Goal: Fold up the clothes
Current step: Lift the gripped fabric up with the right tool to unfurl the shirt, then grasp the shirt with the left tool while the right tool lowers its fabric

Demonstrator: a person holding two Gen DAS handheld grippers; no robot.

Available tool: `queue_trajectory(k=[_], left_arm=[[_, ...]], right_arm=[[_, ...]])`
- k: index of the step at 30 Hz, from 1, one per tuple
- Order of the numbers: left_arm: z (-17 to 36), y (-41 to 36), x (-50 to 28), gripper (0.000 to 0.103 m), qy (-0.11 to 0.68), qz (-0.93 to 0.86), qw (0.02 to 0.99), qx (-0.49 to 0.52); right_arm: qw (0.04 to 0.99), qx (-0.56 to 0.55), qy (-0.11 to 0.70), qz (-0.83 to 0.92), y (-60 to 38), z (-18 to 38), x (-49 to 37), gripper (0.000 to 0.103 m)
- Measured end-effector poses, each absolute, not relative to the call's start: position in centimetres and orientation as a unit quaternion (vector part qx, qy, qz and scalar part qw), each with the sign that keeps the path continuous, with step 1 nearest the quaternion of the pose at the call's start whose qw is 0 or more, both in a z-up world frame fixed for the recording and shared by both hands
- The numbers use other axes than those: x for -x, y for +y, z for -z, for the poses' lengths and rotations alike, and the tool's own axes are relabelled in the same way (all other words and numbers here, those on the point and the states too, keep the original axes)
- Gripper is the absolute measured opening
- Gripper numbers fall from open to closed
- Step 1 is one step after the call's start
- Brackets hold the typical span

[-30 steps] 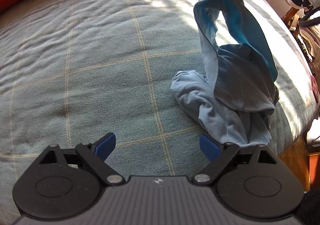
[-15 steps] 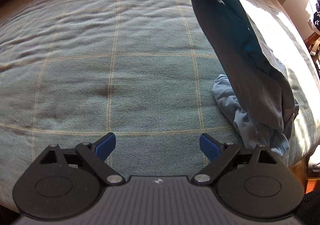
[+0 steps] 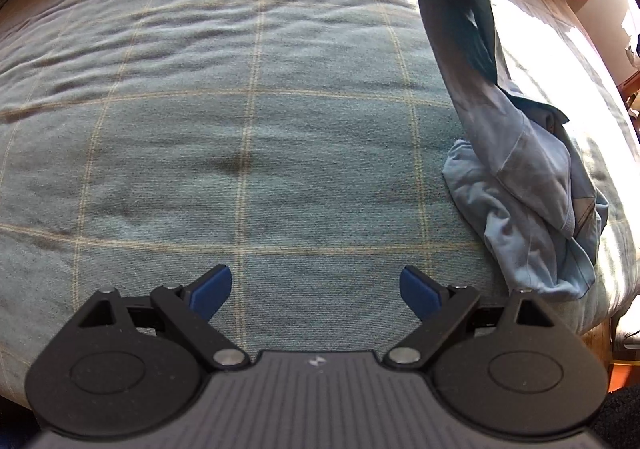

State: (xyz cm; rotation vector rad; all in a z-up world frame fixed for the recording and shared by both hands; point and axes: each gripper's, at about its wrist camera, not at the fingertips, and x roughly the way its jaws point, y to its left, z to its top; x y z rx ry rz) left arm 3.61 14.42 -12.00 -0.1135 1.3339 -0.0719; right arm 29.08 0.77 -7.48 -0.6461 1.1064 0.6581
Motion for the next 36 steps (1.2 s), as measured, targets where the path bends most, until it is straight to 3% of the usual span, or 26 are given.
queue_trajectory(k=[13,21,26,29,31,33,36], left_arm=[[11.3,5.9,-5.8,0.091,0.615,0.113,0.780,0.004],[10.7,-0.7,-6.4,0.091,0.599,0.175,0.780,-0.035],[10.6,-3.7,-6.0,0.091,0.585,0.200,0.783,-0.065],[10.7,-5.1,-5.6,0.091,0.581,0.213,0.782,-0.078],[10.8,-5.9,-5.1,0.091,0.577,0.220,0.782,-0.089],[11.0,-6.7,-4.6,0.091,0.573,0.231,0.780,-0.100],[11.0,-8.1,-3.1,0.091,0.556,0.259,0.780,-0.123]], right_arm=[[0.760,0.288,0.570,-0.122,-19.2,11.2,-31.2,0.007],[0.749,0.260,0.598,-0.116,-25.3,12.3,-30.3,0.010],[0.749,0.215,0.603,-0.170,-25.4,11.1,-28.2,0.023],[0.738,0.196,0.608,-0.217,-24.5,10.5,-26.4,0.047],[0.728,0.185,0.608,-0.257,-23.5,10.0,-24.9,0.050],[0.716,0.172,0.610,-0.293,-22.3,9.8,-23.0,0.066],[0.696,0.155,0.614,-0.339,-21.0,10.0,-20.1,0.070]])
